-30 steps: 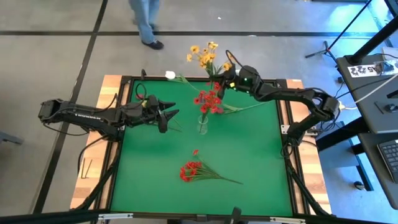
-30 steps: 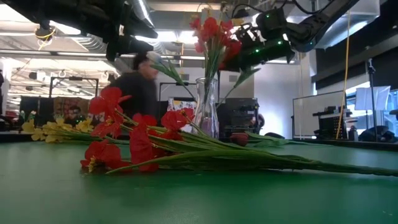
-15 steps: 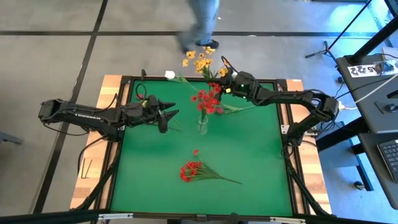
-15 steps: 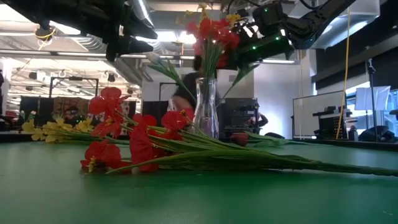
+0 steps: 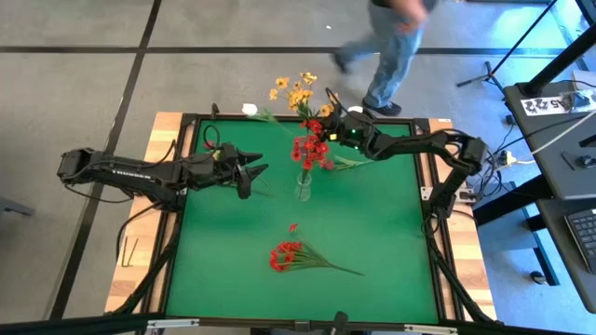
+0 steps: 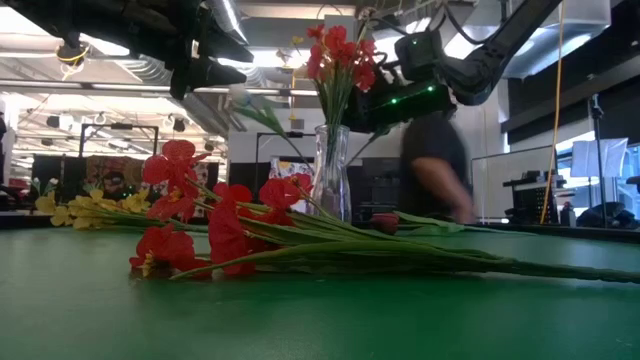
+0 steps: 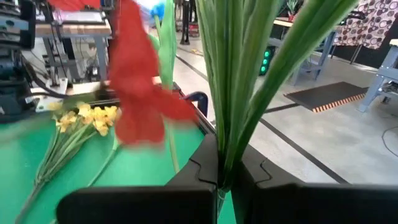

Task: Sort flowers into vase by color
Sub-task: Put the right yellow flower into the purple vase, then put the white flower into the purple vase

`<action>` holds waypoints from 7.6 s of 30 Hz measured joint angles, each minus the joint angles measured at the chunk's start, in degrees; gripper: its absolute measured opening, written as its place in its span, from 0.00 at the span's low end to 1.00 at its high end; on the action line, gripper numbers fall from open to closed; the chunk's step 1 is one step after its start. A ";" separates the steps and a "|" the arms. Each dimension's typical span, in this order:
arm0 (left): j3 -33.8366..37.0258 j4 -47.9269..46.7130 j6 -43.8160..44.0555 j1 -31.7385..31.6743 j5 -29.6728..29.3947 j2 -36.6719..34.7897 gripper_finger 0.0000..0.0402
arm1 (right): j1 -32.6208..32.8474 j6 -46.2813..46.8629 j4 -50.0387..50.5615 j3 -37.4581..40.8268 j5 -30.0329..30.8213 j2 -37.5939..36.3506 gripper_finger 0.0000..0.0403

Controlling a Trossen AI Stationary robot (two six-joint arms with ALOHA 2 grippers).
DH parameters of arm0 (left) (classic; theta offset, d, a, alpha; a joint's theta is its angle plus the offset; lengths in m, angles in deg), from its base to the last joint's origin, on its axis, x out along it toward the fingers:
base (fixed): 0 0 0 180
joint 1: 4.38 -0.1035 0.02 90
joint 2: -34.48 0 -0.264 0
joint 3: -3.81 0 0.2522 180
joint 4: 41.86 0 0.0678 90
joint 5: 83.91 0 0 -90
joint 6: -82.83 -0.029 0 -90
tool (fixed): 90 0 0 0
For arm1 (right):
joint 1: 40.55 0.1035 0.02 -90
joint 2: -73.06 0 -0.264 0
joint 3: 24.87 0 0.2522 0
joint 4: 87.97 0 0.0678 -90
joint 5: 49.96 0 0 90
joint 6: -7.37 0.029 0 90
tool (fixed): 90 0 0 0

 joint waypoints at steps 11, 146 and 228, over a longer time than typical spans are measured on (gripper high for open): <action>0.00 -0.52 0.27 0.00 0.01 0.00 0.51 | -0.04 0.22 -0.28 0.00 -0.58 -0.57 0.03; -0.02 -0.73 1.78 -0.02 -0.51 0.02 0.51 | -6.32 -5.42 16.52 0.00 -8.21 -3.98 0.52; -0.02 -0.78 3.78 0.13 -0.46 0.02 0.51 | -2.84 23.65 36.13 18.65 -24.34 -32.55 0.56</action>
